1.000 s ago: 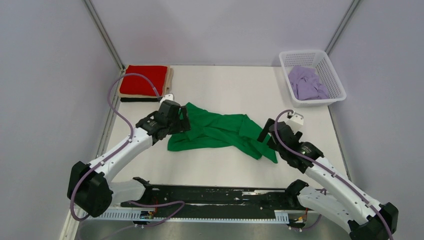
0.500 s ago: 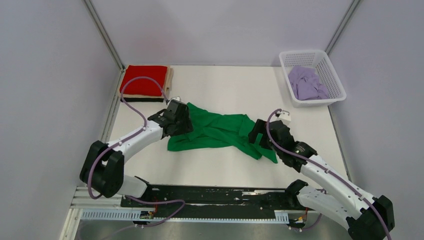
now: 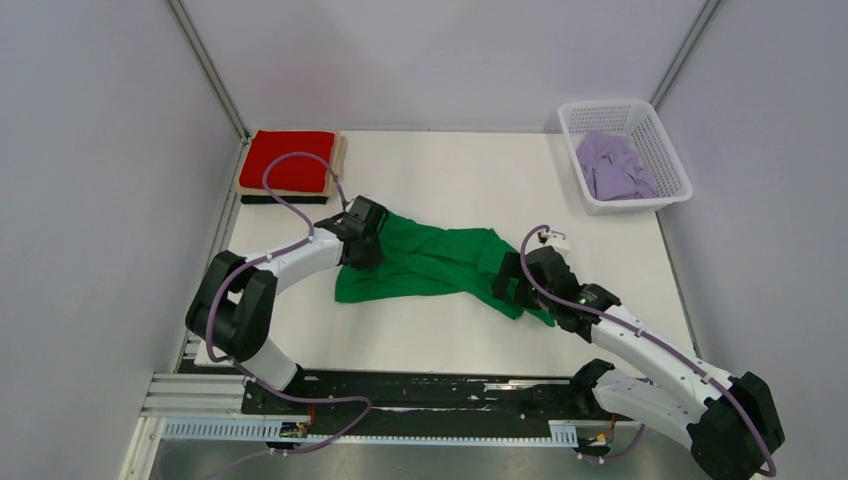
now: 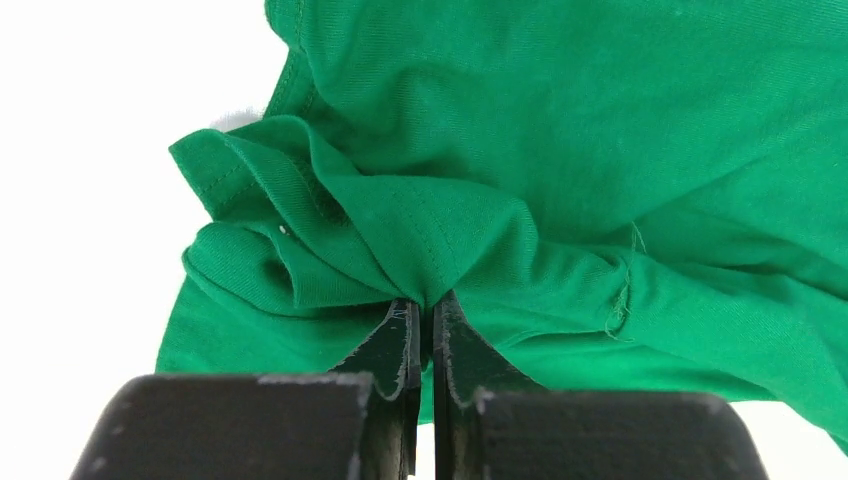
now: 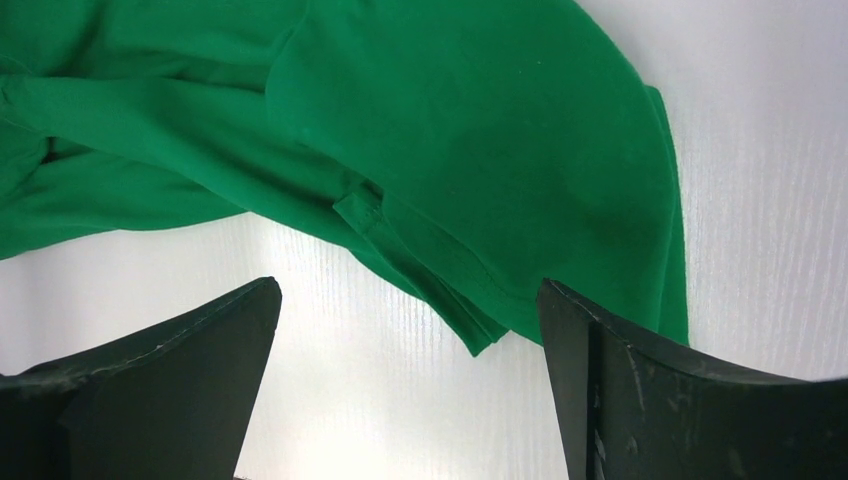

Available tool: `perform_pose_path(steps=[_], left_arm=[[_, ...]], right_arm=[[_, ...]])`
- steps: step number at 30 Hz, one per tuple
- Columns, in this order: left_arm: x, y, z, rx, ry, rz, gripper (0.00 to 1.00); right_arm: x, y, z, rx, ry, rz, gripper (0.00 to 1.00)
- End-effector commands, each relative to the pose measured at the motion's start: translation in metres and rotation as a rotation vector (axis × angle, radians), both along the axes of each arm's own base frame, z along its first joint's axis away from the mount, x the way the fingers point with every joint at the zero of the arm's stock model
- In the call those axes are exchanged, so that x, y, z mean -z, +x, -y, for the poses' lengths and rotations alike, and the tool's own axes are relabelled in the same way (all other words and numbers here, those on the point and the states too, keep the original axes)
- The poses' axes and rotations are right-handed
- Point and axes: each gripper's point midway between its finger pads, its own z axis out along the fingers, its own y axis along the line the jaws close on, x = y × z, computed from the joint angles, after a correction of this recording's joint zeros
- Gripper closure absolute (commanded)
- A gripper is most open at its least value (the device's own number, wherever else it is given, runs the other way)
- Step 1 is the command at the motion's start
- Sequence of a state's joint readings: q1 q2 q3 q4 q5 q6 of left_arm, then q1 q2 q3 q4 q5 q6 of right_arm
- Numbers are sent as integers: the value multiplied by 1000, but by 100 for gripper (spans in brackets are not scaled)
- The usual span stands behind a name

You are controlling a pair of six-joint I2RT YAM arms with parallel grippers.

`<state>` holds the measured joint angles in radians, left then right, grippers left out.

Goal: Fold and stack the t-shirts
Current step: Flatten out the tshirt

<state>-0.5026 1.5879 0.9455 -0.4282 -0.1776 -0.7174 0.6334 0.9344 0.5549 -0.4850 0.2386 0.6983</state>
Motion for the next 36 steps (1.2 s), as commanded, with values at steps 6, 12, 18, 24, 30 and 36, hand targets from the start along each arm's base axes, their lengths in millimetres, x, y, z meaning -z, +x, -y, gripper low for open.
perform_pose_path(steps=[6, 12, 18, 24, 30, 36], left_arm=[[-50, -8, -6, -7, -45, 104, 100], [-78, -31, -13, 7, -102, 181, 100], [-86, -45, -20, 5, -108, 185, 100], [-78, -53, -23, 1, -107, 163, 100], [-71, -56, -27, -8, -89, 146, 100], [-70, -58, -33, -23, -72, 150, 100]], right_arm=[[-11, -6, -25, -87, 118, -6, 6], [6, -5, -33, -84, 109, -76, 25], [30, -3, -35, -51, 68, -154, 34], [43, -11, -41, -45, 0, -167, 37], [21, -11, -42, -39, -55, -103, 37], [-1, -13, -56, -108, -32, -44, 38]])
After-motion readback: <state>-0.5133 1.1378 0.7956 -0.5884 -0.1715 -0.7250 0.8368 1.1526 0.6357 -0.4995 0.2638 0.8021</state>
